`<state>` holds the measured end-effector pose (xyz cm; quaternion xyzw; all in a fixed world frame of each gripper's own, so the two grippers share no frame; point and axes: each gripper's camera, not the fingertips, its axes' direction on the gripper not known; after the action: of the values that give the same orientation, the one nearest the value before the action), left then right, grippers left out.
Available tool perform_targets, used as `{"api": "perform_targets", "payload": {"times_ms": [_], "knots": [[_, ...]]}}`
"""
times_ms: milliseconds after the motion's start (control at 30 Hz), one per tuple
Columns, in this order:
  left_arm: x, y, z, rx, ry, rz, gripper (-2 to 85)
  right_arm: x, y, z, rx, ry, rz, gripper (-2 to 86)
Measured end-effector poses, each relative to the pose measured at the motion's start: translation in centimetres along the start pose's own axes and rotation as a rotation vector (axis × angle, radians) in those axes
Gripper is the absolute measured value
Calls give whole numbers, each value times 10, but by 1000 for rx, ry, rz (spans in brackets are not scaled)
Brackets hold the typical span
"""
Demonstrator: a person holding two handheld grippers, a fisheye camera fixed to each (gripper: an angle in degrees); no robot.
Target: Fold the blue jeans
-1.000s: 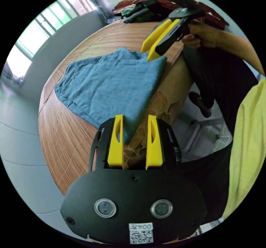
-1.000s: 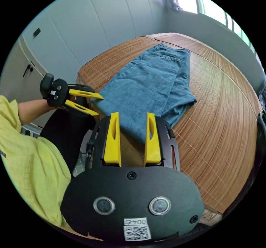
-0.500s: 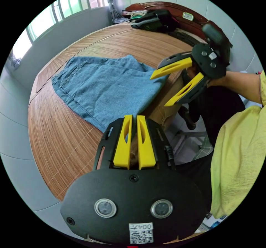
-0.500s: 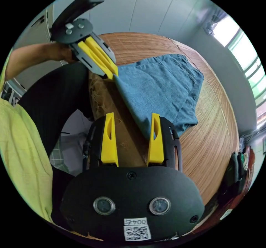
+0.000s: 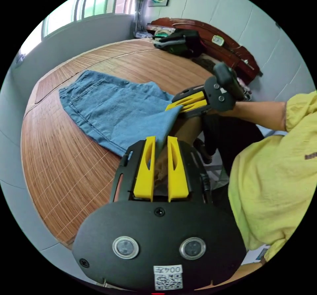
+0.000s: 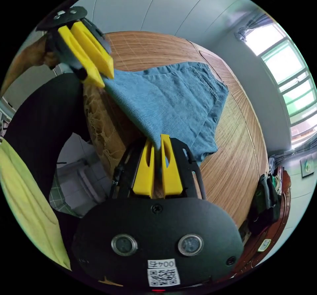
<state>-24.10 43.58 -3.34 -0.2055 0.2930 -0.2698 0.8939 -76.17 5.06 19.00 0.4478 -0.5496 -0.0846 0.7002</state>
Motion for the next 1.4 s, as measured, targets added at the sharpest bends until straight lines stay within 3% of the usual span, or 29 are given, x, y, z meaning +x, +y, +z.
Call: {"api": "perform_targets", "payload": {"times_ms": [167, 300, 400, 633, 833, 900, 967, 1133, 1267, 1400], "knots": [[-42, 15, -72, 183, -1, -121, 47, -5, 22, -32, 8, -63, 13, 38], [-52, -4, -73, 215, -56, -160, 22, -18, 41, -62, 6, -107, 18, 39], [-45, -41, -35, 151, -57, -118, 9, -31, 57, -88, -12, -145, 1, 38], [-27, -84, 101, -243, -61, -44, 5, -41, 84, -153, -27, -213, -6, 38], [-51, -54, 26, -66, -92, -192, 6, -17, 68, -190, -31, -166, -67, 37], [-73, -34, 19, -65, -46, -268, 6, -4, 54, -205, -20, -157, -105, 37], [-101, -12, 41, -170, 79, -315, 6, 19, 27, -219, -20, -140, -157, 38], [-132, 26, 20, 26, 160, -464, 5, 86, -48, -231, -20, -125, -196, 37], [-161, 65, 14, 209, 304, -595, 3, 138, -125, -209, -38, -135, -253, 37], [-183, 78, 9, 237, 313, -682, 2, 178, -191, -152, -113, -147, -278, 36]]}}
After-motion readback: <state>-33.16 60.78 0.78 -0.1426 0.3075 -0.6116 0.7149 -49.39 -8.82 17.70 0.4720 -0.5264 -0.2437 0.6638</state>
